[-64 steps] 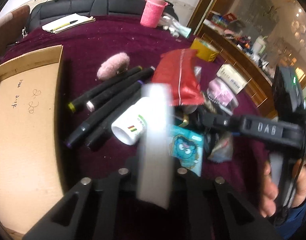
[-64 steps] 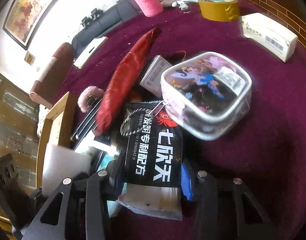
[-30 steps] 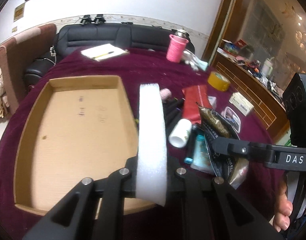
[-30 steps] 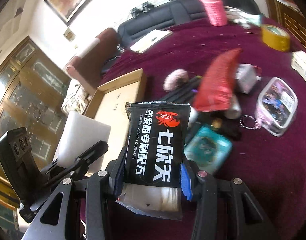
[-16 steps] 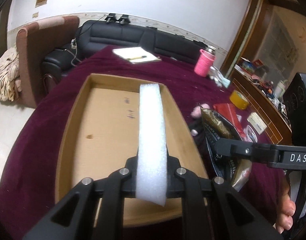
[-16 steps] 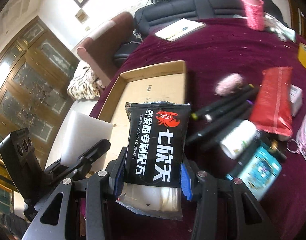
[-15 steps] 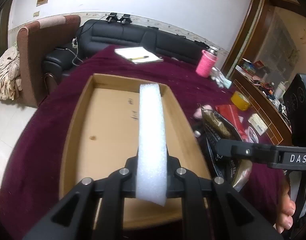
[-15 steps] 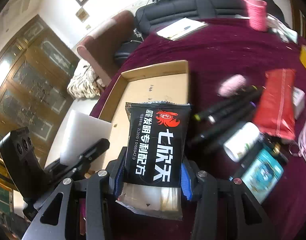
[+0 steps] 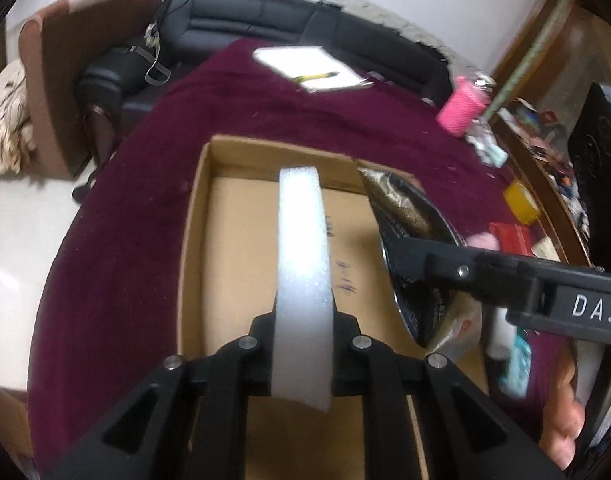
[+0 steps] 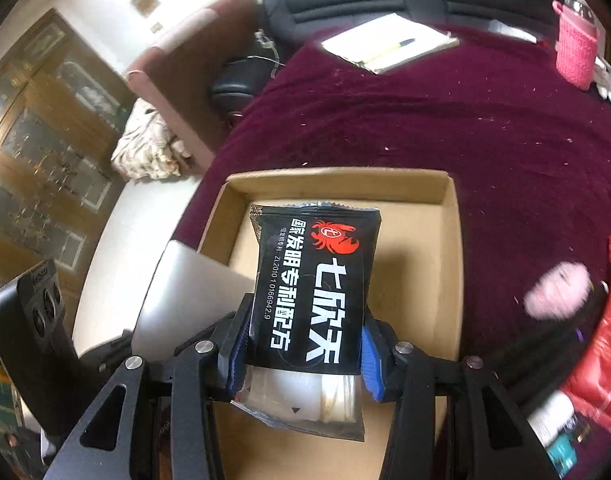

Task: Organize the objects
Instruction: 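Lower the foam block and black packet into the cardboard tray and open both tools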

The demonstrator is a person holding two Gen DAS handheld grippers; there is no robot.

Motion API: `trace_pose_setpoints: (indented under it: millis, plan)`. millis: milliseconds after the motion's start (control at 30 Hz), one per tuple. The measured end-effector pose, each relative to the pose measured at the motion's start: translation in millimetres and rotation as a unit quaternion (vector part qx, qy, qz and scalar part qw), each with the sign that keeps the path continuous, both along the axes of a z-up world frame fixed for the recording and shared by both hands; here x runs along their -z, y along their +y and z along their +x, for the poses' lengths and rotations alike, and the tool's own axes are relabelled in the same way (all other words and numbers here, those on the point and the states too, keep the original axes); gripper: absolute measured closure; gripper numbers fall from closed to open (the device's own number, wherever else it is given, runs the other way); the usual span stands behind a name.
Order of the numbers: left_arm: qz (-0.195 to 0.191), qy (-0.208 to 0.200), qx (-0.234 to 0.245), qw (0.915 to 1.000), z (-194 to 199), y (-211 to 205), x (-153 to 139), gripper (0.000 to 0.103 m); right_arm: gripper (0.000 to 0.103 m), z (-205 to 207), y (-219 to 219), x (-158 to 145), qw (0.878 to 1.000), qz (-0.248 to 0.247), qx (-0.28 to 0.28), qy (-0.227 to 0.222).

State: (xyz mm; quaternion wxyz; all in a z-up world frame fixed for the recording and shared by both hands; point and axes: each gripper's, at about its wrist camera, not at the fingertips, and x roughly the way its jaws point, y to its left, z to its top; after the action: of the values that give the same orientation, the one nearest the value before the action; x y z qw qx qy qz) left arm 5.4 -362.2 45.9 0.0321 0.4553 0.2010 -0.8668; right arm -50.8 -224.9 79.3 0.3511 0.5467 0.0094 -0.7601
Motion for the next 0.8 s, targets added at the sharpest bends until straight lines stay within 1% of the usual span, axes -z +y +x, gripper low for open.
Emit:
trace_pose_setpoints:
  millis: [33, 67, 200, 300, 367, 467, 600, 733, 800]
  plan:
    - [0.015, -0.003, -0.003, 0.9999, -4.4, -5.0, 4.0, 0.089, 0.052, -4.8, -4.0, 4.0, 1.0, 0.001, 0.002, -0.004]
    - [0.021, -0.004, -0.006, 0.9998, -7.2, -7.4, 6.3, 0.089, 0.052, -9.3, -8.1, 7.2, 1.0, 0.001, 0.003, -0.007]
    - [0.021, -0.013, 0.0, 0.9997, -15.5, -6.0, 12.5, 0.089, 0.052, -20.8, -20.3, 15.1, 1.0, 0.006, 0.013, -0.012]
    - [0.014, -0.021, 0.003, 0.9997, -24.2, -5.6, 15.0, 0.09, 0.052, -26.4, -28.3, 20.0, 1.0, 0.017, 0.015, -0.011]
    - [0.015, -0.03, 0.004, 0.9994, -28.5, -7.5, 17.7, 0.09, 0.052, -30.3, -31.6, 23.8, 1.0, 0.018, 0.017, -0.018]
    - [0.008, -0.036, 0.001, 0.9993, -32.8, -8.3, 20.0, 0.09, 0.052, -32.5, -36.2, 29.2, 0.999, 0.024, 0.018, -0.021]
    - [-0.018, -0.044, 0.008, 0.9988, -32.3, -2.1, 20.3, 0.089, 0.052, -36.2, -40.2, 35.0, 0.999, 0.025, 0.022, -0.021]
    - [-0.036, -0.049, 0.009, 0.9981, -23.9, 0.2, 19.0, 0.089, 0.052, -32.7, -40.5, 37.2, 0.999, 0.016, 0.018, -0.032]
    - [-0.055, -0.052, 0.008, 0.9971, -17.8, 5.7, 18.6, 0.089, 0.052, -26.8, -41.0, 37.2, 0.999, 0.012, 0.013, -0.035]
